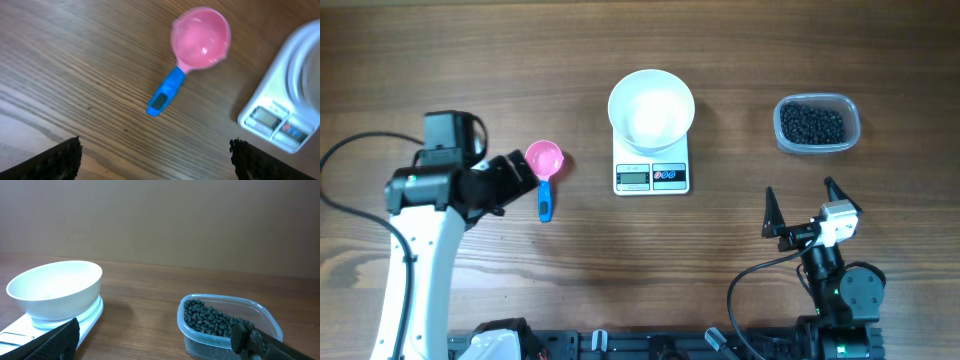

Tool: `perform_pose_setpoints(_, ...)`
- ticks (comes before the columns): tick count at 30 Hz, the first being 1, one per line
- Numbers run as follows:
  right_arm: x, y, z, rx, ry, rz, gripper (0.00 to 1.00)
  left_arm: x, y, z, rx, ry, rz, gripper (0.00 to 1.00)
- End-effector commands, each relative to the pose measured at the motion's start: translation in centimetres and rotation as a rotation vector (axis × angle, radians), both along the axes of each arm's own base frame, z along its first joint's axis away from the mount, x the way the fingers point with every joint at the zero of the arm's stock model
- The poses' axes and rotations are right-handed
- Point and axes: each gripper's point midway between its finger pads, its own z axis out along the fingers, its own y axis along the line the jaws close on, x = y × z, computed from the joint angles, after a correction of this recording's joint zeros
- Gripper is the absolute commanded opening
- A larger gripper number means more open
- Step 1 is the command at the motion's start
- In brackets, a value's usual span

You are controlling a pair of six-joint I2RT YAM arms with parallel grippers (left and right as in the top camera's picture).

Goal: Scoop item into bowl and weigh 150g on scale
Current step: 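Lower the left gripper over the blue handle of the pink cup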

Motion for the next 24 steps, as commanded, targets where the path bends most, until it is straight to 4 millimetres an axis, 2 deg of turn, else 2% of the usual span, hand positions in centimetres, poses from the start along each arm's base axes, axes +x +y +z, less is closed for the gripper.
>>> perform_pose_setpoints(1, -0.1, 0.2, 0.2, -0.008, -0.009, 0.01, 1.0, 0.1, 2.4, 0.3, 0.005, -0.007, 0.123, 1.0)
perform_pose_setpoints(6, -0.1, 0.2, 0.2, -0.008, -0.009, 0.01, 1.0, -0.2, 3.4, 0.1, 0.006, -0.001, 0.156, 1.0)
perform_pose_setpoints(24, -0.1, 0.2, 0.2, -0.008, -0.009, 0.01, 1.0, 0.4, 3.5, -0.1, 0.026, -0.009, 0.095, 1.0)
